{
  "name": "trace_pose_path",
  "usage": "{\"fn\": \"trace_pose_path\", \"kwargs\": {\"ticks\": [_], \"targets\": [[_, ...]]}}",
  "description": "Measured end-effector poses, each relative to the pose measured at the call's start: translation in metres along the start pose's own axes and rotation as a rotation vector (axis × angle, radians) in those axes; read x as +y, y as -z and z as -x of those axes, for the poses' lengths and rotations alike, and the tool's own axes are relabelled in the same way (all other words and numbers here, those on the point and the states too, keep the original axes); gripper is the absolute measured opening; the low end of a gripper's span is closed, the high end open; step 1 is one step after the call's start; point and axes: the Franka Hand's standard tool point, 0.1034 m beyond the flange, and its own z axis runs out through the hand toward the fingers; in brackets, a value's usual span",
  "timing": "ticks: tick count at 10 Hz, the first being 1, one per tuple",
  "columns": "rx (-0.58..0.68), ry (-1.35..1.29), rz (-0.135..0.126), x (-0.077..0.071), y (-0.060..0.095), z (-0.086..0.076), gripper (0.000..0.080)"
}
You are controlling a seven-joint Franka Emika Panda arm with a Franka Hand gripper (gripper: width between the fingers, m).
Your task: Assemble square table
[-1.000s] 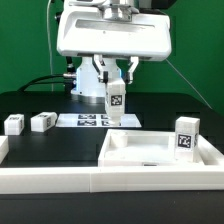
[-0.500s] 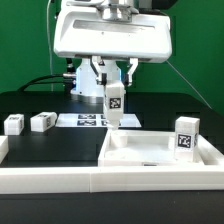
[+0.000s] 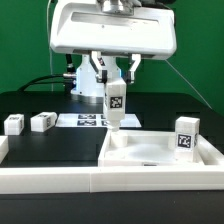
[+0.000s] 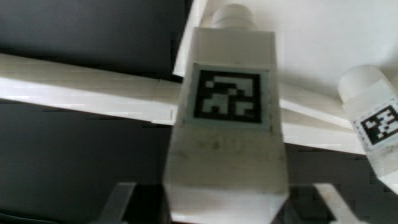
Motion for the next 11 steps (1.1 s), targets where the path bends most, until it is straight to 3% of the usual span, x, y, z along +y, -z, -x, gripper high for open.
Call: {"fn": "trace_pose_path", "kwargs": {"ticks": [3,6,8,11], "targets": [[-0.004,0.0,-0.001,0.001,-0.001,-0.001,0.0287],[0.003,0.0,0.003,0.008,-0.014,-0.027,0.0287],[0.005,0.005,0.004,0.006,-0.02,-0.03,0.0287],[0.054,0.005,0.034,0.013,-0.02,-0.031,0.0287]]}}
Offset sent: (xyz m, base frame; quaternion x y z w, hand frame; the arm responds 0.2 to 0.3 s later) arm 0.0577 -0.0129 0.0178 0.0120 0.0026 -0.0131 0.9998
